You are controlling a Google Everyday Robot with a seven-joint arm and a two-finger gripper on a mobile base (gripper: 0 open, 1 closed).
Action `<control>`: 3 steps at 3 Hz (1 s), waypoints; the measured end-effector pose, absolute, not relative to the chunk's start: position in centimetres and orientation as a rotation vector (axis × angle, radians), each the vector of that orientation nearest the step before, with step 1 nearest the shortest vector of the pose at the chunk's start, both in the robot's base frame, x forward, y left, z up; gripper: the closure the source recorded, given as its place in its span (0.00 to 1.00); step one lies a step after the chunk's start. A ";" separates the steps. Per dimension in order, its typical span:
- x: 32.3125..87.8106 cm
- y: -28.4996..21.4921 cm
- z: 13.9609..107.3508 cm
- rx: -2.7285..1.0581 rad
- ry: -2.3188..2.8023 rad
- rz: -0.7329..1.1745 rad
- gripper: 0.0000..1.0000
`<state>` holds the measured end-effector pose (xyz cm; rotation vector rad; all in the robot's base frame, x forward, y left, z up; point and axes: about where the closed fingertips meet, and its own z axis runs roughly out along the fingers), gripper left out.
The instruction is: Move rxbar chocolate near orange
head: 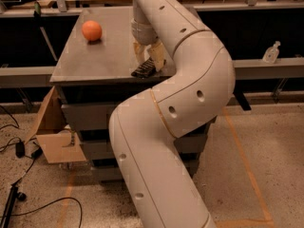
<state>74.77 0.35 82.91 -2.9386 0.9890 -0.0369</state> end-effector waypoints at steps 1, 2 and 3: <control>74.7 0.3 83.0 -2.939 0.990 -0.037 0.60; 74.7 0.3 83.0 -2.938 0.990 -0.037 0.60; 74.7 0.3 83.0 -2.938 0.991 -0.038 0.61</control>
Offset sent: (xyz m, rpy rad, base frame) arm -0.0120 0.0009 0.0522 0.1021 -0.0335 -0.0838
